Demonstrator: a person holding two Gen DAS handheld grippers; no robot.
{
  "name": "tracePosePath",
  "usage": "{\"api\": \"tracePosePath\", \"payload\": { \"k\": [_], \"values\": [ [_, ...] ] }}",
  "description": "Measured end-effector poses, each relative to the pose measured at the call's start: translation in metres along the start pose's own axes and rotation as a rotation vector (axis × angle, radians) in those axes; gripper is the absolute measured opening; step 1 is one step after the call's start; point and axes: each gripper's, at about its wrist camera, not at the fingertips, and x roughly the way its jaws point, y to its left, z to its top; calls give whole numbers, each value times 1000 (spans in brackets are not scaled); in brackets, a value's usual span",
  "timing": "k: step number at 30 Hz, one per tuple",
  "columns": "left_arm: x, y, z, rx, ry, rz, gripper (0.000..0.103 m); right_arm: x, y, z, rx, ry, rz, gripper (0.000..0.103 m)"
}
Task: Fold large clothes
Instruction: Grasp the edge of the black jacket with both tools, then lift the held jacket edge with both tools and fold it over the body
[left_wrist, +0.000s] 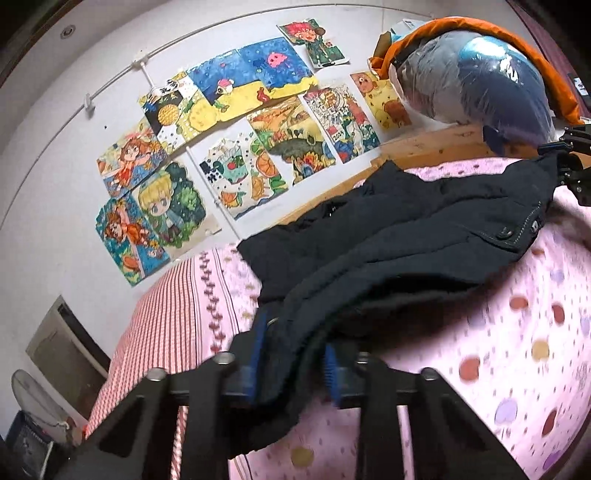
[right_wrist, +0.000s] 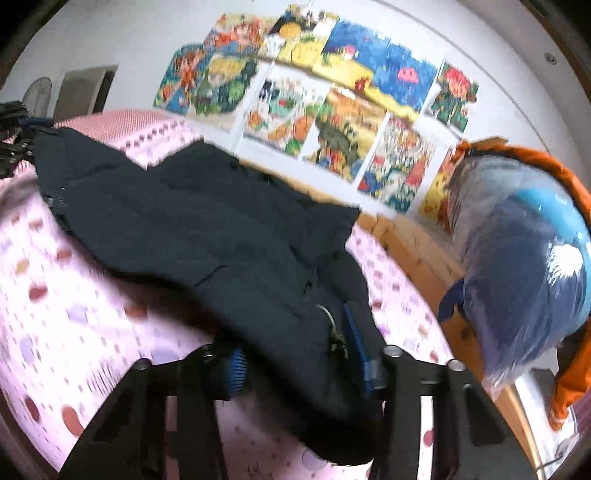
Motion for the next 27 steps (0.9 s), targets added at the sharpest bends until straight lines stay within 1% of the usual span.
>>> {"api": "tracePosePath", "payload": {
  "k": [3,5,6,7,8,10,12,15,19,22,23,25,27],
  "values": [
    [7,12,18,-58,1,-22,15,2,-10,15,37,-25,13,36],
    [10,19,27,-102,-6,-32,13,4,-16,21,74,-37,34,25],
    [10,23,31,-131,-13,-30,12,5,-19,23,91,-43,38,23],
    [10,26,33,-157,-18,-30,11,6,-21,25,107,-51,44,16],
    [9,29,33,-179,-22,-32,10,6,-23,26,131,-65,53,13],
    [4,31,31,-211,-39,-29,9,2,-26,26,182,-104,54,10],
    [-8,34,27,-225,-72,-27,8,0,-26,24,194,-142,47,9],
    [-35,40,24,-248,-118,-22,8,-17,-22,20,182,-229,-1,8],
    [-73,49,31,-251,-169,-6,8,-52,-21,24,191,-303,-30,8],
    [-92,53,39,-235,-205,14,8,-84,-22,34,178,-366,-53,8],
    [-95,56,43,-234,-219,19,8,-95,-20,39,172,-380,-62,8],
    [-94,61,50,-250,-228,20,8,-103,-24,49,155,-406,-73,8],
    [-81,65,57,-256,-231,29,8,-102,-27,62,146,-410,-68,8]
  ]
}}
